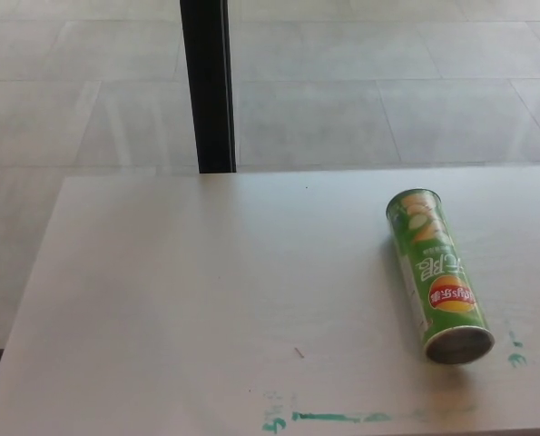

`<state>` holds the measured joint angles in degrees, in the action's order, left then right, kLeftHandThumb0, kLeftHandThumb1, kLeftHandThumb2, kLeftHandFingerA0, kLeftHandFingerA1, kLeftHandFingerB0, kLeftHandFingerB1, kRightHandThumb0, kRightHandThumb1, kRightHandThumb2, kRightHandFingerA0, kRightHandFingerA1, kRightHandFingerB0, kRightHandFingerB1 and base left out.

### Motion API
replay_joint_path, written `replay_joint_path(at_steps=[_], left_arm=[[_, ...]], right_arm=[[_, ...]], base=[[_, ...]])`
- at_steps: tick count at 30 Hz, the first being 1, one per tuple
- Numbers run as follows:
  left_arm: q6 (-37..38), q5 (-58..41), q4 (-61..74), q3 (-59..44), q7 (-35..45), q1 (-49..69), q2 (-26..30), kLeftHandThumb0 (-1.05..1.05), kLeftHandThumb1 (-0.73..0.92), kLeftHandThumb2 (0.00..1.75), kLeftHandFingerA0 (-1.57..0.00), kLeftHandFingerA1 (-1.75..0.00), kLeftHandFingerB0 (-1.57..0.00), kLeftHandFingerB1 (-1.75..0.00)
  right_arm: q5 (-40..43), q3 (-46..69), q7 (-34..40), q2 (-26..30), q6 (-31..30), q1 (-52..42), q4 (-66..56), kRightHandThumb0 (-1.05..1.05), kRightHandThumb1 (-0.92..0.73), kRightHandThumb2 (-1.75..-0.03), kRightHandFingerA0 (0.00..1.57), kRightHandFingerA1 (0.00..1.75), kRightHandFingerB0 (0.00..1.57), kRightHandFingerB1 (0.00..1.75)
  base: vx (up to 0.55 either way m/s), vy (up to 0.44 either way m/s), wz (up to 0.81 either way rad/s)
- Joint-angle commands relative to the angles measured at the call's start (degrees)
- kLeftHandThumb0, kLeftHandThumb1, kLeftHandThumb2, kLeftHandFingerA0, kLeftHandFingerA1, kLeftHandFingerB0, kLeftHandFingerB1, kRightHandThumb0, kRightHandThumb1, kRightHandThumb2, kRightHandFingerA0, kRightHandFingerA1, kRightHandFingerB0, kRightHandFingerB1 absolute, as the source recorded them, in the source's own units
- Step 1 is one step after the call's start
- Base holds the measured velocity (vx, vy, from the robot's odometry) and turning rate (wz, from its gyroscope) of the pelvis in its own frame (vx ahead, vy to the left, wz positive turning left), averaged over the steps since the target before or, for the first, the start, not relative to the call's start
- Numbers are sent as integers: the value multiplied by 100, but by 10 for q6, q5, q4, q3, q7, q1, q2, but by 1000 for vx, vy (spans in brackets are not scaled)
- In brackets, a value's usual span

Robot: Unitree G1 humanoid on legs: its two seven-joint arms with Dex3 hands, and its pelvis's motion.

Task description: Use the right hand as a fist to push the chips tray inside its container kept in the middle of the desk

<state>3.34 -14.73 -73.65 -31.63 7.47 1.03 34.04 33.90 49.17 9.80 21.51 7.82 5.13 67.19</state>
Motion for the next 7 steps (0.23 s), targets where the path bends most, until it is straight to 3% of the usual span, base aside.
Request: replay_joint_path(at_steps=[1, 3, 4, 5, 7], left_arm=[[2, -1, 5, 2, 3, 4, 12, -76, 72, 110, -57, -77, -38, -60], [-1, -1, 4, 2, 0, 3, 12, -73, 72, 109, -55, -75, -40, -60], [-4, -3, 3, 1, -1, 1, 12, -72, 72, 110, -54, -73, -39, -59], [-4, -2, 1, 2, -2, 0, 12, -78, 92, 69, -54, -70, -43, -50], [-4, -2, 1, 2, -2, 0, 12, -78, 92, 69, -54, -70, -43, -50]], right_arm=[[16, 10, -11, -2, 14, -2, -6, -55, -69, -108, 47, 93, 22, 67], [10, 6, -11, -1, 13, -4, -6, -61, -72, -108, 50, 98, 22, 65], [11, 6, -3, 0, 10, -2, -5, -58, -89, -66, 29, 131, 24, 87], [14, 9, -10, 3, 6, -2, 2, -58, -87, -66, 36, 137, 12, 47], [15, 9, -11, 4, 6, -2, 3, -58, -87, -66, 36, 137, 12, 47]], base=[[0, 0, 0], [0, 0, 0], [0, 0, 0], [0, 0, 0], [0, 0, 0]])
